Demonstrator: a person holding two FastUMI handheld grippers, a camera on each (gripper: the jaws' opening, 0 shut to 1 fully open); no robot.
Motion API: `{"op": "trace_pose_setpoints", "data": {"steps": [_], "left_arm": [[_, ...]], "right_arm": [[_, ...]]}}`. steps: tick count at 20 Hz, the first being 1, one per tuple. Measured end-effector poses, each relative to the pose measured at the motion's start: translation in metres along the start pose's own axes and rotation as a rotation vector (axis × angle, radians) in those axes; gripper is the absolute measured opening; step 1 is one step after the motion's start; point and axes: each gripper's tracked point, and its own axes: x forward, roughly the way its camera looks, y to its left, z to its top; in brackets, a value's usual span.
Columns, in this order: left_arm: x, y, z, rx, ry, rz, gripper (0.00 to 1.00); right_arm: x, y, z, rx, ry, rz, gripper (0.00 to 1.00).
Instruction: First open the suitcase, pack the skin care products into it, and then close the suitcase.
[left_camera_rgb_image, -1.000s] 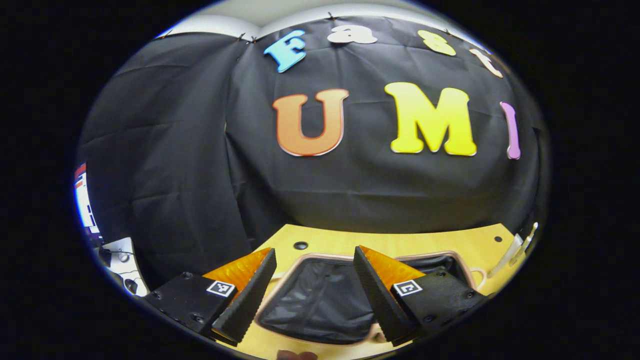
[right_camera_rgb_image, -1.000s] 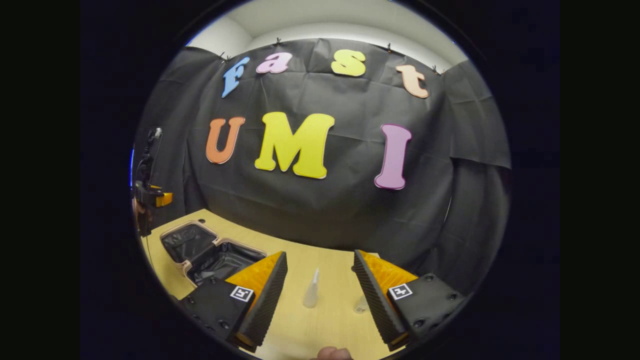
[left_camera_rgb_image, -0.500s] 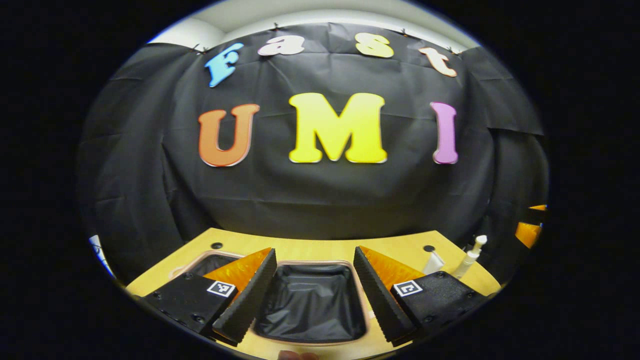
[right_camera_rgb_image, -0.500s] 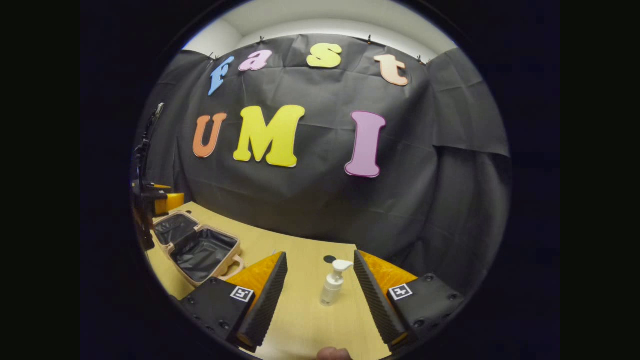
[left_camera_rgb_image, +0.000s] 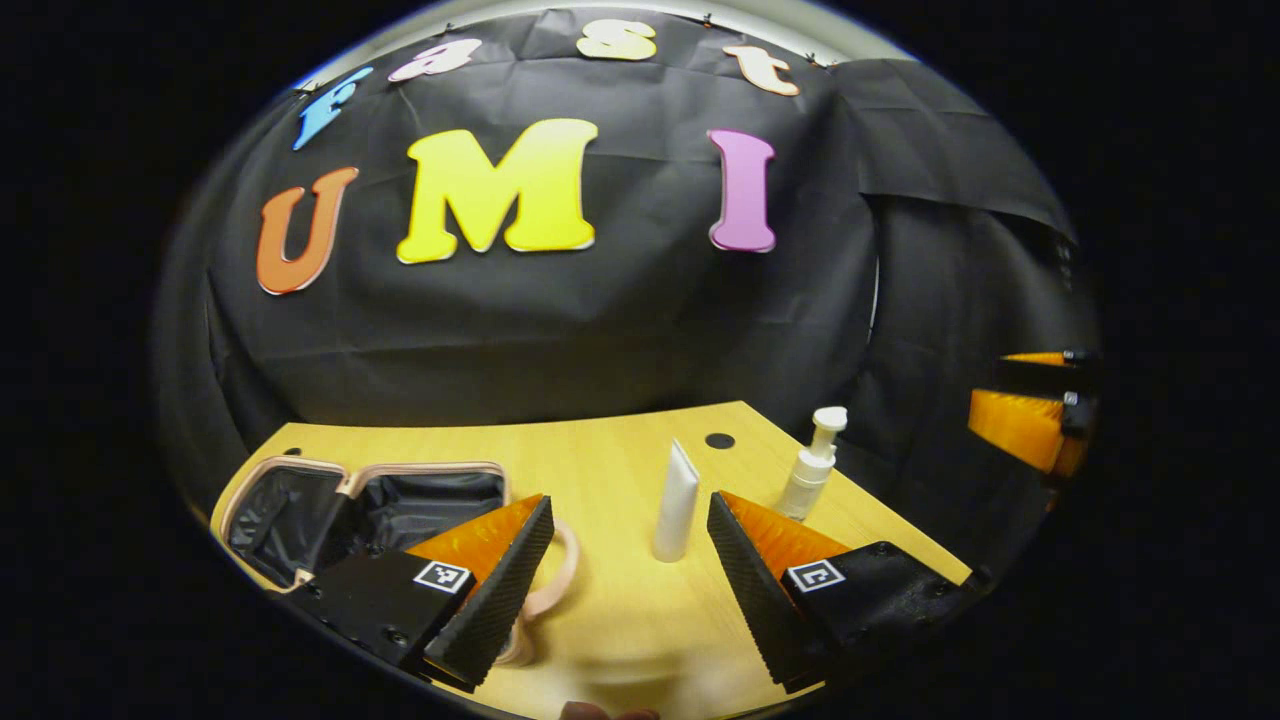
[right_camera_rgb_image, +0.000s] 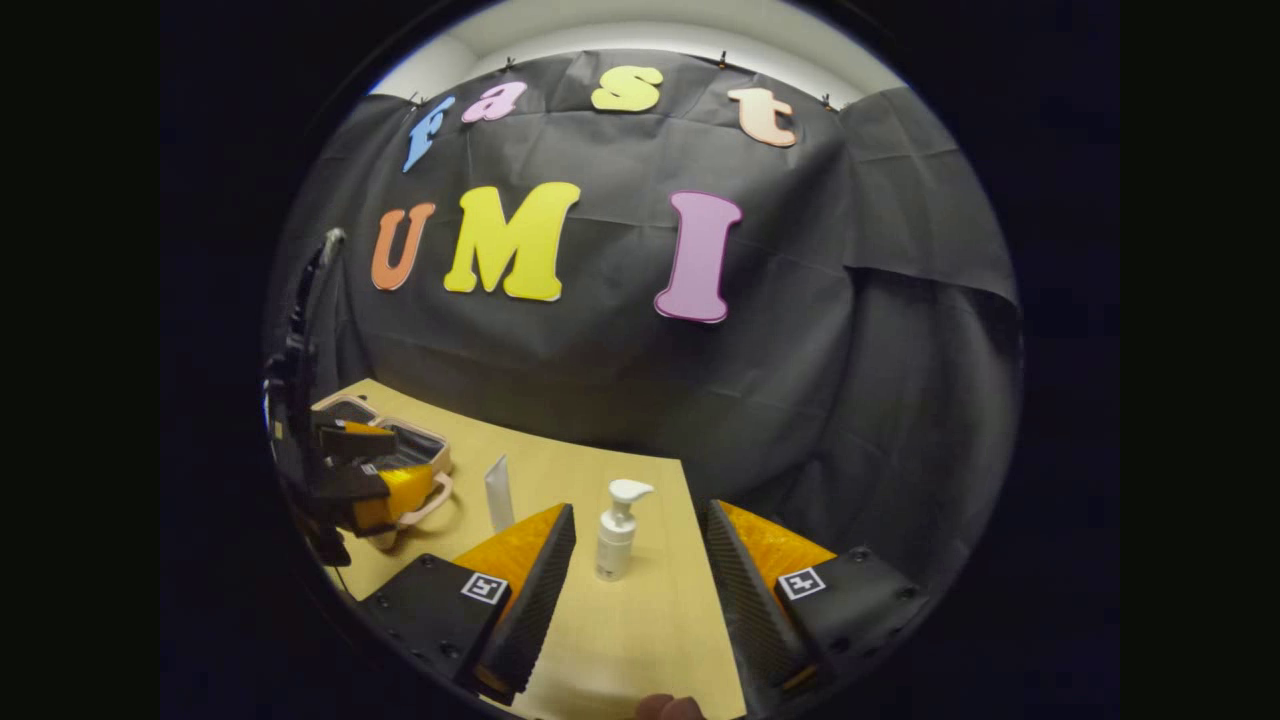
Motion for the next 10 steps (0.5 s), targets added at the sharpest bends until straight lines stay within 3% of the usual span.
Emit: {"op": "trace_pose_setpoints", "data": {"steps": [10], "left_arm": [[0.107,-0.013,-0.093,-0.07,0.168,0.01,1.0]], "right_arm": [[-0.028,-0.055,-0.048,-0.015,0.132,-0.096,0.79]]}}
